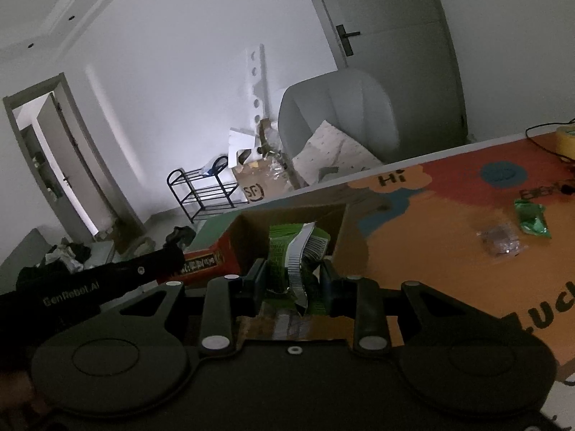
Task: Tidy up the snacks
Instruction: 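Carry both snacks over the cardboard box and open both grippers inside, then move both grippers back toward the clear packet and green packet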
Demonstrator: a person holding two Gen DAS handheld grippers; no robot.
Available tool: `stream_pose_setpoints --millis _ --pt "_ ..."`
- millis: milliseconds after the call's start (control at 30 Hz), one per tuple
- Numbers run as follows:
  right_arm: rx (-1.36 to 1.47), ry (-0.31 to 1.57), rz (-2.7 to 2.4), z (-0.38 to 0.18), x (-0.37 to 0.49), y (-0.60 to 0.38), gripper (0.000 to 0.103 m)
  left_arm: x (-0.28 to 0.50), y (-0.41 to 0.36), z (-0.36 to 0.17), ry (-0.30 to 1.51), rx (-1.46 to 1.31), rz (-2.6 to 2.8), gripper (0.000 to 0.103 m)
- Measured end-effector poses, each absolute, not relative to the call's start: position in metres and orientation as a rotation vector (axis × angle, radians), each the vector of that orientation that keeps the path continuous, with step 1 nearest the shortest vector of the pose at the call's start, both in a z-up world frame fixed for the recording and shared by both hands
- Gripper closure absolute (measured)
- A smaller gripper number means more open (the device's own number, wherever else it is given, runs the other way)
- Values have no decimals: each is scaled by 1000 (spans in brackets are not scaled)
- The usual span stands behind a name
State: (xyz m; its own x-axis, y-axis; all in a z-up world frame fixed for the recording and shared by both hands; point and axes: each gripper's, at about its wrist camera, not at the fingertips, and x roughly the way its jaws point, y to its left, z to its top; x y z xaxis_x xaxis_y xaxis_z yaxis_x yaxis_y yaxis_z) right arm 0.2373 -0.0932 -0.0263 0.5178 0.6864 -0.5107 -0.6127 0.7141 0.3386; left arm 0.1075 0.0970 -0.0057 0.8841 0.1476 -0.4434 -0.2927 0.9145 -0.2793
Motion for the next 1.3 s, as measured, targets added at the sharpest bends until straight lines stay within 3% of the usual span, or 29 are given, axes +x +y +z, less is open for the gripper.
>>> stream_pose_setpoints --millis 433,500,633,800,1000,1300 --pt "99 683 794 -29 236 -78 73 102 115 -11 460 -377 279 84" --pt "100 689 796 -29 237 -78 73 103 115 -11 462 -377 279 77" --pt "110 699 801 -30 240 -78 55 103 115 -10 461 -376 280 64" --pt "120 690 773 -28 242 -87 54 107 111 -10 453 -367 291 39" --pt "143 686 717 -28 249 -111 52 116 98 -10 449 -343 284 18" --pt "177 687 623 -36 262 -158 44 139 67 -12 486 -314 217 13"
